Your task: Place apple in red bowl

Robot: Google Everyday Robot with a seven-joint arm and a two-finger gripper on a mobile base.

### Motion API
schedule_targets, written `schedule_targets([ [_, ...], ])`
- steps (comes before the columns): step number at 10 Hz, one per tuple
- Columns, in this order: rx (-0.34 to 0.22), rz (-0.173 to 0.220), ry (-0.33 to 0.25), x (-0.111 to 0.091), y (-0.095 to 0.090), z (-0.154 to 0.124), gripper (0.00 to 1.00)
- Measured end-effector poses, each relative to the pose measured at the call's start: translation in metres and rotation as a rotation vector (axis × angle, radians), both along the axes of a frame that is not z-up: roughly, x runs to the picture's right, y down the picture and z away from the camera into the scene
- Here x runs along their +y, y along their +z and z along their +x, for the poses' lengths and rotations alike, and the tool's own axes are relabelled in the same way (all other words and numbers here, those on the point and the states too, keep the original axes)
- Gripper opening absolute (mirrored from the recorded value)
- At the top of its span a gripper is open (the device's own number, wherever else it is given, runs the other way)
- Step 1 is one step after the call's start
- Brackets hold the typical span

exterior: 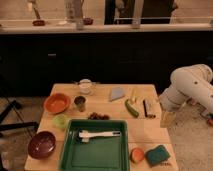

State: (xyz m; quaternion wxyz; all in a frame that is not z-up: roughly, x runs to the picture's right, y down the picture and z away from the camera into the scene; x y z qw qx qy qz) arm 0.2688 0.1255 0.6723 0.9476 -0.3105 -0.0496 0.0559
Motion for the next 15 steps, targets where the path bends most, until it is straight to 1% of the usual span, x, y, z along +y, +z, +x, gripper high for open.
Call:
schedule_targets([
  [1,-0.004,-0.013,-0.005,0.005,-0.002,-0.003,0.80],
  [2,-0.016,-0.024,-0.021,0.009,-0.003,-0.012,0.80],
  [4,-0.020,-0.046,-0.049,0.027,-0.007,-0.024,0.80],
  [5,-0.018,-0.050,-0.074,0.035,-0.006,-0.033,0.80],
  [6,-0.025,-0.060,-0.117,0.052,-0.002,-0.047,0.80],
  [7,-0.034,-0.057,-0.154,0.061,0.000,-0.056,0.80],
  [8,-0.043,-0.056,-0.185,0.070,0.001,-0.063,0.80],
  [9,-0.045,-0.053,-0.201,0.073,0.002,-0.065,0.80],
  [13,-0.046,-0.054,-0.199,0.073,0.002,-0.066,0.80],
  [14,-0.051,-0.056,-0.177,0.076,0.003,-0.066,0.80],
  [15,-0.054,-0.067,-0.151,0.085,0.004,-0.064,0.80],
])
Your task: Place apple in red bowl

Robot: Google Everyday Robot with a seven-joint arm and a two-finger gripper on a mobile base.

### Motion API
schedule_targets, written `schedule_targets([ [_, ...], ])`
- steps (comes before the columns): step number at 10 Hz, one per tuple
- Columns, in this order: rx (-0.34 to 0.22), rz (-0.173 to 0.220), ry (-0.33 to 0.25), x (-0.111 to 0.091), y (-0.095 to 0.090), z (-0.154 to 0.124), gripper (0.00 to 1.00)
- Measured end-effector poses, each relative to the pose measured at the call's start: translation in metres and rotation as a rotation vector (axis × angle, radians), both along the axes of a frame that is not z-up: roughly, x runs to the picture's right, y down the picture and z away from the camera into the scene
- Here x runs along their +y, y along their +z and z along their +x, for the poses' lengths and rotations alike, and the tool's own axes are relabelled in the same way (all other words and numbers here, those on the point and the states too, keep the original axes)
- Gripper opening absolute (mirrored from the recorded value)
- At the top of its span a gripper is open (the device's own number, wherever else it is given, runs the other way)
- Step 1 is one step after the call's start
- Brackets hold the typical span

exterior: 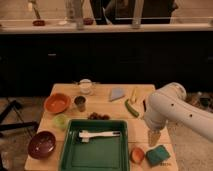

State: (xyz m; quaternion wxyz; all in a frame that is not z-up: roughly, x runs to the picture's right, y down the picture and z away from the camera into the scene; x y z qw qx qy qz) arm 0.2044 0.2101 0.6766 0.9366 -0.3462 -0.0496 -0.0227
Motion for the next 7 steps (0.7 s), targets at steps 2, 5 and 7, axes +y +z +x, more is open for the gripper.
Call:
schedule_targets([
  [2,0.014,-0.022,0.071,0.026,0.009,0.002,0.80],
  [5,0.023,-0.032,0.136,0.050,0.011,-0.006,0.80],
  [7,0.015,-0.030,0.160,0.058,0.007,-0.014,0.80],
])
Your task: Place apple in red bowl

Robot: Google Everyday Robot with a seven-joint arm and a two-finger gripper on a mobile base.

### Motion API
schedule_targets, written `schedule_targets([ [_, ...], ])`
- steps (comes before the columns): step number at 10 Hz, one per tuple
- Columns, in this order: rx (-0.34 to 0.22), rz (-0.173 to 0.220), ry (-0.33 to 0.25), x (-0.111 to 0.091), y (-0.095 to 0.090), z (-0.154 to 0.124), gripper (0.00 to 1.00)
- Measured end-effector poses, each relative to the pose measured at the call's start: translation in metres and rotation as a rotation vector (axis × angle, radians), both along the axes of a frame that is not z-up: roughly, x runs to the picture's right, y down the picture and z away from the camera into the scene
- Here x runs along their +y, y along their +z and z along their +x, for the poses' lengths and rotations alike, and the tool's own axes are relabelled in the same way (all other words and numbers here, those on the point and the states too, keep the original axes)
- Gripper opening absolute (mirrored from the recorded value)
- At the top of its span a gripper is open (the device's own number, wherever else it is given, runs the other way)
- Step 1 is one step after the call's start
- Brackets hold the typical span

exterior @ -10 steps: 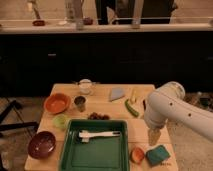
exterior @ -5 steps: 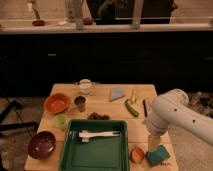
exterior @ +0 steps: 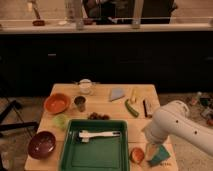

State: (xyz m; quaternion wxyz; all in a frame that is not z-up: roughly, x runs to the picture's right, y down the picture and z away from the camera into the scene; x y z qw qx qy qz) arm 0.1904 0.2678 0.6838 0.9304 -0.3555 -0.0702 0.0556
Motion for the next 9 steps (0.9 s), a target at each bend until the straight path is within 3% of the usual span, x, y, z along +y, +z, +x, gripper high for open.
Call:
schedule_targets([
  [7,-0.051,-0.033,0.038,0.030,0.010,-0.028,0.80],
  [9,-0.057,-0.026,0.052,0.039,0.015,-0.030,0.80],
])
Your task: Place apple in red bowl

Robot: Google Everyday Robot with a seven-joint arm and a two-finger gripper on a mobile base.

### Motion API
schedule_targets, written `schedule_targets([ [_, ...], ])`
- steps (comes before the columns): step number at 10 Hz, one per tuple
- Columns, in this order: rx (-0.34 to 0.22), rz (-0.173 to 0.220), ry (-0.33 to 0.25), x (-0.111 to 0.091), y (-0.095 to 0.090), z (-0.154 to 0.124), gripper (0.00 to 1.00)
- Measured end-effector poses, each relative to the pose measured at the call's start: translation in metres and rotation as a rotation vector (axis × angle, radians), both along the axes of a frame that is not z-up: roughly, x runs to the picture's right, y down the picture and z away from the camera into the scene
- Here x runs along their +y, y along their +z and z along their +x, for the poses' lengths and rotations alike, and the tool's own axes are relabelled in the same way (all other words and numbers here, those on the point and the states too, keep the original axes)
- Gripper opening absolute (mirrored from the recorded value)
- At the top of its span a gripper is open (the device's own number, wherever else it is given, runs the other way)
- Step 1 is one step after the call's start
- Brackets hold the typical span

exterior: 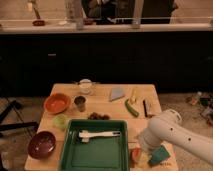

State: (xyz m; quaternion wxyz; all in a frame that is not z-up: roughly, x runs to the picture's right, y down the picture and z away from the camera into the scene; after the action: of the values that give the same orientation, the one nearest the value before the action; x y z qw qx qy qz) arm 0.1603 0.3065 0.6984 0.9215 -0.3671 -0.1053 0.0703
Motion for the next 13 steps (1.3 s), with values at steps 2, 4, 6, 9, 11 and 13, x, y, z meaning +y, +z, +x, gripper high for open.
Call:
schedule_targets([
  [2,0.004,0.015,0.016,0.008,0.005,-0.001,0.80],
  [4,0.010,0.021,0.026,0.014,0.011,-0.002,0.80],
  [6,0.012,0.019,0.031,0.018,0.017,-0.004,0.80],
  [9,0.003,0.018,0.031,0.023,0.023,-0.004,0.66],
  [11,-0.002,0.022,0.028,0.026,0.025,-0.001,0.48],
  [13,-0.003,0.029,0.035,0.028,0.027,0.007,0.26],
])
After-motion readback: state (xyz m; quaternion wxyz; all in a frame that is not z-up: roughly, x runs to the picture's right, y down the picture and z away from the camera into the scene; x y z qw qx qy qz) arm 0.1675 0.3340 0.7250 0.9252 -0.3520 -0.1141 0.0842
